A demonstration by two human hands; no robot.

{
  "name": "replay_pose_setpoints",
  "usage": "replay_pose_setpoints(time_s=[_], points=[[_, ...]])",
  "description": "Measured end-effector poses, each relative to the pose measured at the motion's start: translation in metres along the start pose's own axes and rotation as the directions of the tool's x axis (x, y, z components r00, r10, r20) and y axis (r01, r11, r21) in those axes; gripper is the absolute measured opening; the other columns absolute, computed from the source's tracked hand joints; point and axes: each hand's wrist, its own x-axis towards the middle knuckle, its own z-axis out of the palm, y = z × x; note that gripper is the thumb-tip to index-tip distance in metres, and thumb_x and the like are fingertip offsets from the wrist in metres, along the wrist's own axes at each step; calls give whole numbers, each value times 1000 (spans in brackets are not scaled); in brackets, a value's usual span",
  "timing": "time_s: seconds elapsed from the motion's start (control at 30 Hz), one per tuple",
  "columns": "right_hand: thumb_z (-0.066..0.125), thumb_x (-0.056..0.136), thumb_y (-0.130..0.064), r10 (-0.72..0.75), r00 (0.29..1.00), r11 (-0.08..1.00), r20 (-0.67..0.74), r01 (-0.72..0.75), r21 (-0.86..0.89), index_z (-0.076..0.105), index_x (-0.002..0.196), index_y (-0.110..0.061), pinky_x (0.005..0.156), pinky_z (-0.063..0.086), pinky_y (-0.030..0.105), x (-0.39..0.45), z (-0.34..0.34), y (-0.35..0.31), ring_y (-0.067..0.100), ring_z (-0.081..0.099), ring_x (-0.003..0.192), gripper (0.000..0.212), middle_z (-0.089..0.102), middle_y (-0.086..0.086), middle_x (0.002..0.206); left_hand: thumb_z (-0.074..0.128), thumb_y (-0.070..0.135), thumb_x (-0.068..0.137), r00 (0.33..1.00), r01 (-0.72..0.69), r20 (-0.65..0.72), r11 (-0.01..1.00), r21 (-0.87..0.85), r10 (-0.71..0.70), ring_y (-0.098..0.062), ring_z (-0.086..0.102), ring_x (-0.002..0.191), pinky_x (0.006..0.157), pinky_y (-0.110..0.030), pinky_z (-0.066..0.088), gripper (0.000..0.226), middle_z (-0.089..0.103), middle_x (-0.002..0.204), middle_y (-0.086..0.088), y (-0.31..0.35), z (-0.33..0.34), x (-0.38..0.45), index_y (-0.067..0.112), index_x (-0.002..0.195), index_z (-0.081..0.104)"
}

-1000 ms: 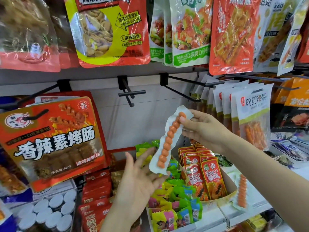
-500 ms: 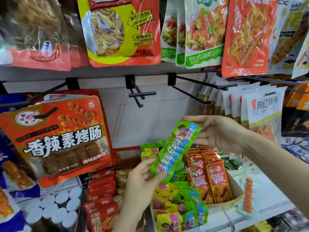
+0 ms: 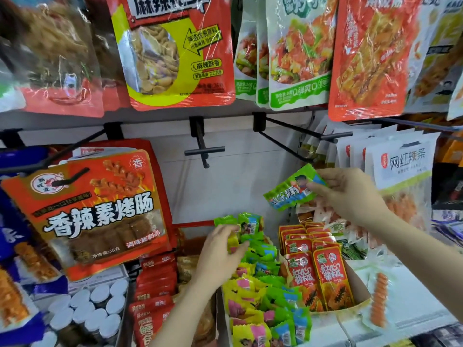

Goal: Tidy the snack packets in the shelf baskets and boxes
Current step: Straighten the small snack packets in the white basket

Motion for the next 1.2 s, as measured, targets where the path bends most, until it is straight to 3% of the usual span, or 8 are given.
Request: replay_pose_setpoints(time_s=[0.07,0.3,0.37,0.53,0.63,0.77,0.93,1.2], points=[[70,89,-22,-17,999,999,-35,18,33,73,109,-16,50,49,9,-1,8,4,-11,64,59,22,74,-4,92,60,51,90,986,-60,166,984,168,32,-18,44,129,111,-29,31,57,54,133,-1,5,6,22,16,134,54],[70,89,-22,-92,995,993,47,88,79,76,99,-22,76,59,27,0,46,14,-4,70,77,12,73,-20,75,14,84,83,870,-157,471,827,539,-142,-26,17,147,119,-52,4,80,39,152,4,-2,18,51,38,134,54],[70,89,-26,-76,988,997,135,71,41,76,99,-18,83,58,38,5,54,13,15,73,86,15,76,0,84,14,86,80,875,-170,467,821,545,-129,-24,23,142,117,-49,9,79,47,144,5,-7,16,46,41,129,56],[74,85,-30,-139,956,943,259,208,-262,75,81,-15,60,34,23,14,76,1,15,45,57,15,52,3,54,26,82,83,906,-147,417,866,479,-77,-22,22,143,119,-46,8,69,52,136,4,-15,14,26,40,127,58],[72,86,-34,-44,929,908,368,190,-372,76,98,-18,73,48,29,19,106,-6,22,64,81,21,70,10,84,31,80,85,920,-113,386,893,435,-72,-21,19,145,119,-42,7,66,51,138,4,-15,15,23,40,131,56],[74,82,-41,96,919,812,383,150,-564,67,119,-25,90,49,33,14,141,0,28,60,114,41,64,9,121,36,76,87,926,-93,371,913,398,-68,-19,17,145,118,-39,6,66,48,145,3,-15,15,24,34,134,55],[75,82,-37,148,901,852,408,93,-514,71,115,-26,90,50,31,21,140,12,25,62,110,35,68,6,118,49,66,89,968,-130,247,941,313,52,-12,31,134,111,-32,15,45,48,131,13,-26,13,17,31,115,63],[62,90,-19,117,838,896,533,143,-421,76,103,-22,92,50,30,34,144,14,19,65,105,19,73,2,108,47,63,92,963,-120,265,954,274,44,-7,22,138,98,-27,8,31,35,148,30,-29,16,21,35,96,59]])
